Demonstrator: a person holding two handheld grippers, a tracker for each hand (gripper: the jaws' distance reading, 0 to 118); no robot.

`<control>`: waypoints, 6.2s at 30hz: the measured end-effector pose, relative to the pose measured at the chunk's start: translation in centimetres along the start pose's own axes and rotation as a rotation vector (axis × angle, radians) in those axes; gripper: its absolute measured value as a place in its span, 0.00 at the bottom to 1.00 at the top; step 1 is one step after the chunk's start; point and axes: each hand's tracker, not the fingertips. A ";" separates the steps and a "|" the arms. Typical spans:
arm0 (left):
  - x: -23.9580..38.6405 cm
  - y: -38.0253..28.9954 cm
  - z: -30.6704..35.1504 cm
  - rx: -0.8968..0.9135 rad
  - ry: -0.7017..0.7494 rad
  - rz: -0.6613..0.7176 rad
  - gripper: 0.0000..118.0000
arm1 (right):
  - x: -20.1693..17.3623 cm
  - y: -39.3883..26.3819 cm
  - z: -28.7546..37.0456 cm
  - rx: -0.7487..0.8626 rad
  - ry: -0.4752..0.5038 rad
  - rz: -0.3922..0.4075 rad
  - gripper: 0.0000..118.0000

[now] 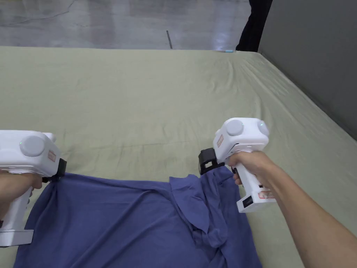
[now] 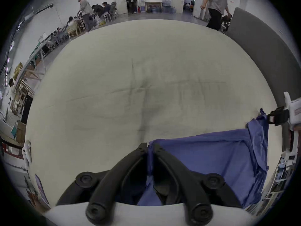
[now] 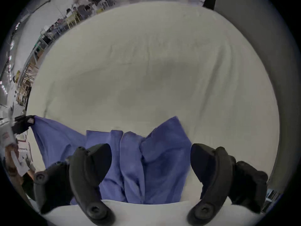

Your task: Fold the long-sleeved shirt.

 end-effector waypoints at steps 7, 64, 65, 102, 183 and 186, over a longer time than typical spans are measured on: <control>-0.1 -0.1 -0.8 -0.008 -0.002 0.005 0.01 | -1.4 0.2 -3.6 -0.051 -0.064 -0.010 0.48; -3.0 -30.7 20.8 0.413 -0.061 0.188 0.13 | -5.2 -37.4 20.3 0.583 0.041 0.069 0.06; -3.0 -30.3 20.6 0.408 -0.059 0.193 0.00 | -5.4 -37.2 20.0 0.572 0.025 0.067 0.02; -4.7 -31.0 0.8 0.040 -1.078 0.516 1.00 | -9.3 -34.7 16.4 0.442 0.051 0.126 0.02; 11.1 -31.9 8.8 0.324 -0.522 0.094 0.00 | -9.5 -36.1 14.3 0.408 0.148 0.127 0.02; 14.4 -30.6 7.2 0.289 -0.586 0.083 0.00 | -10.2 -36.2 14.7 0.418 0.174 0.139 0.02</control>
